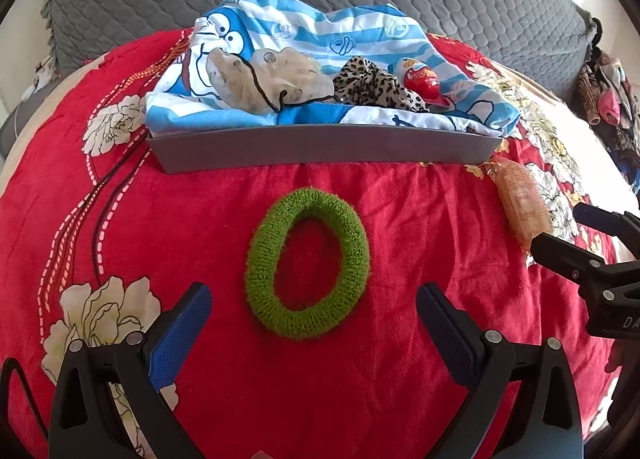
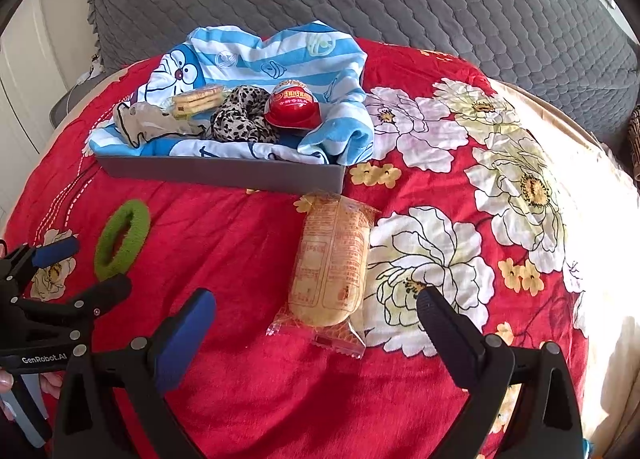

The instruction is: Organize objects

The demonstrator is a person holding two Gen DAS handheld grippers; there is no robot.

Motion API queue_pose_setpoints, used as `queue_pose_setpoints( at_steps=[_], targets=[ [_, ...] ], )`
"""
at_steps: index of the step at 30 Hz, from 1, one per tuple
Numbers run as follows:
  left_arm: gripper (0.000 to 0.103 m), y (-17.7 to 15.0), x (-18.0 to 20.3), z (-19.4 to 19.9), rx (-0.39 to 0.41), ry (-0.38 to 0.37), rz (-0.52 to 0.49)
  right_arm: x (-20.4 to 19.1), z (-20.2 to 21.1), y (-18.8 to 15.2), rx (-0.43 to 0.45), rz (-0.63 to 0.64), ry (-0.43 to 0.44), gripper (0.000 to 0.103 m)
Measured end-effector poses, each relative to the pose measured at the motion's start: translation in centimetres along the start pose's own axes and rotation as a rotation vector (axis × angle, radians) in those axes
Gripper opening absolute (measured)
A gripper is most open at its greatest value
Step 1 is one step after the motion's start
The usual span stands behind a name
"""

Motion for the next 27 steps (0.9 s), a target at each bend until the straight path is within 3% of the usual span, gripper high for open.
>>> queue_pose_setpoints(
  at_steps=[27],
  targets=[
    [0.102, 0.1, -0.5, -1.4, -0.008, -0.014, 0.023, 0.3, -1.9, 0.2, -0.021, -0.004, -0.003, 0.101]
  ],
)
Point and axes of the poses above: each gripper's, at about its wrist camera, not at the fingertips, and z roughly against the way its jaws point, x to its right, y to its top, the point moved 6 cm from there along -z, roughly the way its jaws point, and after that the axes turned 10 degrees about -y, right-handed, at the moved point
